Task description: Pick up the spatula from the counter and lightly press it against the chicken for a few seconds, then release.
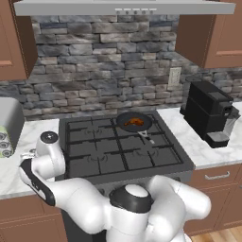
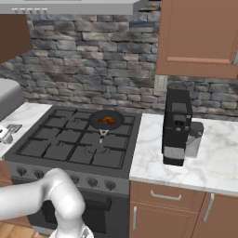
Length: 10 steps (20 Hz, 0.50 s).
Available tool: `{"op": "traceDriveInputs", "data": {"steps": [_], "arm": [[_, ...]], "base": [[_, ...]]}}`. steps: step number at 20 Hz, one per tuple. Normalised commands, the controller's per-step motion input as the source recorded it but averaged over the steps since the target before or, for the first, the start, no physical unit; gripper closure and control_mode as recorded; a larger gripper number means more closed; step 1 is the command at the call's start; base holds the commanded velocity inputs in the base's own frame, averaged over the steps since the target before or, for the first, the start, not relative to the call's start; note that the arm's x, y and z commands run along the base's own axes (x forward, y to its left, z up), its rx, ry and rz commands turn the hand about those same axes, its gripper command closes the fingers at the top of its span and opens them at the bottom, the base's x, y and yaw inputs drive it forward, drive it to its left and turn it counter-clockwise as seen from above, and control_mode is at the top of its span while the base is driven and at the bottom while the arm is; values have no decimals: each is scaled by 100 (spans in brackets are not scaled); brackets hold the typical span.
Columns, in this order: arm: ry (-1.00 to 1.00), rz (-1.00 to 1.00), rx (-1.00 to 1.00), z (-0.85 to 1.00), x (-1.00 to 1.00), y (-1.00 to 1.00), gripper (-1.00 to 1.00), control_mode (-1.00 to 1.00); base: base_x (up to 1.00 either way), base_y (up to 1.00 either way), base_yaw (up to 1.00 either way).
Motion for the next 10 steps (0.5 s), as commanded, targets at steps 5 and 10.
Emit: {"op": "traceDriveInputs", "data": {"steps": [5, 10], "arm": [[2, 0, 0, -9, 13, 13, -100, -100], [2, 0, 0, -11, 13, 14, -100, -100]], "base": [[0, 0, 0], [0, 0, 0]]}}
